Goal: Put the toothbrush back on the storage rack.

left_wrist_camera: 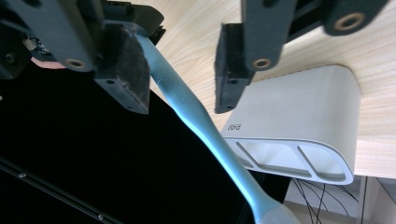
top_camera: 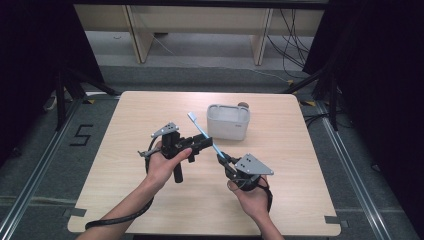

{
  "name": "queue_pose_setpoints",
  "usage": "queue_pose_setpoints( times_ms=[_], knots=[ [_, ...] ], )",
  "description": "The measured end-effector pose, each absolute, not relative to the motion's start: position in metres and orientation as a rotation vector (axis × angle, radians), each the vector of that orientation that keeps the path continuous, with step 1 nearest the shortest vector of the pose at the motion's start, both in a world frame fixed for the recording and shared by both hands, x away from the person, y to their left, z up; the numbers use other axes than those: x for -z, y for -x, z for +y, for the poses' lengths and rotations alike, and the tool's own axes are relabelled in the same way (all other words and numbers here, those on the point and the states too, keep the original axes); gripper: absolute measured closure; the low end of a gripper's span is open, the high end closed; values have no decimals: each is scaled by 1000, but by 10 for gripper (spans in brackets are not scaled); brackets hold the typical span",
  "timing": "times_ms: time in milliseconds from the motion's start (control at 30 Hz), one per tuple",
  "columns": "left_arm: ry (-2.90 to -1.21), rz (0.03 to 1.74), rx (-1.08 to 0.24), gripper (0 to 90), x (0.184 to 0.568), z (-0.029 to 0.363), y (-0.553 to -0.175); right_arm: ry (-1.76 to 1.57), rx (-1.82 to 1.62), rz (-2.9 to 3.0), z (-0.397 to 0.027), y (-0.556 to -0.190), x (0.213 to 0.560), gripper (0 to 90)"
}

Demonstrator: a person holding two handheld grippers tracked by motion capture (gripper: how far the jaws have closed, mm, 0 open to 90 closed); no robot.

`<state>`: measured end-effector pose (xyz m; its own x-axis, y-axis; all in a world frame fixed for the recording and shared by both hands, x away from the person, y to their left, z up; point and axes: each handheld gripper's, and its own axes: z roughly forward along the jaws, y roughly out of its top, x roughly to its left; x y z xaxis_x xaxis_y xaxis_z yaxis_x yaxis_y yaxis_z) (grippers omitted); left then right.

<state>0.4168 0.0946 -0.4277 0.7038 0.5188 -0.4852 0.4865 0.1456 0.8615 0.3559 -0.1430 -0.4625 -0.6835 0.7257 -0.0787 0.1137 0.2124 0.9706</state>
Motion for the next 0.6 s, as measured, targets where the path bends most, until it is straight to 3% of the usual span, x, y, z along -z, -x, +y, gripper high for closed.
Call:
queue_pose_setpoints(
  times_ms=[600],
  knots=[
    [-1467, 753, -41, 789, 417, 93, -408, -748, -1466, 2042, -127, -358, 468, 789]
  ],
)
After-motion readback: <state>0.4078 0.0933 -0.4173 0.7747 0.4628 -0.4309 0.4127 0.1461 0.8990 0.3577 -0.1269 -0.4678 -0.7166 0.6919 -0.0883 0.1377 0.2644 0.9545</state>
